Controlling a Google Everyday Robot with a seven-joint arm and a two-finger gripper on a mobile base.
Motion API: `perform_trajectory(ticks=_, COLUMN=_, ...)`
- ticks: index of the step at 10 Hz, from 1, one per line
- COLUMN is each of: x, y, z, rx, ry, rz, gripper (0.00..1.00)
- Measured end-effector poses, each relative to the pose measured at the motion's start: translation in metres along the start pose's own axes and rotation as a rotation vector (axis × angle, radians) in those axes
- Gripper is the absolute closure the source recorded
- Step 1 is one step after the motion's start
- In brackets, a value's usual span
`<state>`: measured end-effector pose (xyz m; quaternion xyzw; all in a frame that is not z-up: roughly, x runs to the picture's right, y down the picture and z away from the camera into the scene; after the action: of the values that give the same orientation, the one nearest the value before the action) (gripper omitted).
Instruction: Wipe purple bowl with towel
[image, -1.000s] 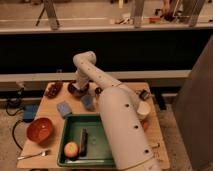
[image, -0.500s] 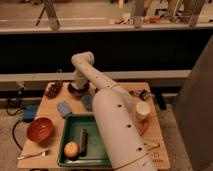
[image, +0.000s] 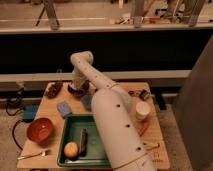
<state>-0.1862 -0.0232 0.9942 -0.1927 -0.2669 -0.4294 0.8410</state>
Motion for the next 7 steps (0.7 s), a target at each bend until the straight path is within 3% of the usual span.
perform_trajectory(ticks=7, x=-0.015, y=0.022, z=-0.011, rx=-0.02, ry=-0.047, rz=-0.044, gripper=1.0)
